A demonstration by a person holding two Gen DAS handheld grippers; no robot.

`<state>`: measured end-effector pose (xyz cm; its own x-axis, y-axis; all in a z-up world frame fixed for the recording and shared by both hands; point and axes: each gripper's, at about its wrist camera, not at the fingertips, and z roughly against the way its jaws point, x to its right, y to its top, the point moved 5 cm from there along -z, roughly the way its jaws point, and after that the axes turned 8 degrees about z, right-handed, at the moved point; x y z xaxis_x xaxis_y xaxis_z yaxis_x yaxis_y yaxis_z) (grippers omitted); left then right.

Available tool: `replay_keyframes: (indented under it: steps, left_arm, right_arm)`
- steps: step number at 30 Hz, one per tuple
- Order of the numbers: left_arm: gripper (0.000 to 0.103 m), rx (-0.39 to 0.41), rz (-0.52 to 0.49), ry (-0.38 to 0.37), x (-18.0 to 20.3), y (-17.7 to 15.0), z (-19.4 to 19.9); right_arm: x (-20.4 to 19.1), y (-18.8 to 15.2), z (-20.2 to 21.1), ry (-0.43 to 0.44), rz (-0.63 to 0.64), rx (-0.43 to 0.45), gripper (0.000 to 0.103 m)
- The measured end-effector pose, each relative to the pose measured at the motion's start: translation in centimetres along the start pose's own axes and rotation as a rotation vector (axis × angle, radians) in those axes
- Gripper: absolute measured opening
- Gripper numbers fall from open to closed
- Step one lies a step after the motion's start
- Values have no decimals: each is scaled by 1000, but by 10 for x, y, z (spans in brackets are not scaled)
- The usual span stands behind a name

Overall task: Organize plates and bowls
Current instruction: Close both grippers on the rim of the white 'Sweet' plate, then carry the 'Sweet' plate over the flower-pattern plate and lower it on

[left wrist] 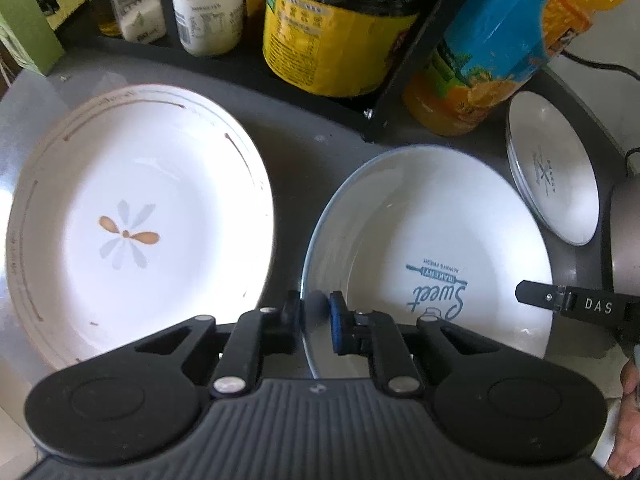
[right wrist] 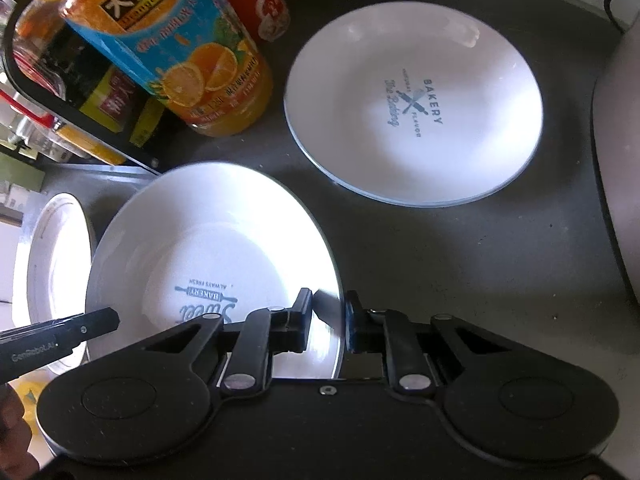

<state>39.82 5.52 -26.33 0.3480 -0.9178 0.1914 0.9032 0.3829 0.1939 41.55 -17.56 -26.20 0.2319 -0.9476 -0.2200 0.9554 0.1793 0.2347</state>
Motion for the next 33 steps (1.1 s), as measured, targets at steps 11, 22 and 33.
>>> replay_keyframes:
  steps: [11, 22, 33]
  left_arm:
    - [12, 60, 28, -18, -10, 7, 31]
    - [12, 72, 83, -64, -25, 14, 59]
    - [12, 122, 95, -68, -47, 28, 84]
  right_arm:
    - [-12, 2, 10, 53, 11, 60, 16]
    - [-28, 0, 36, 103, 26, 126, 15]
    - [-61, 4, 44, 140, 54, 153, 15]
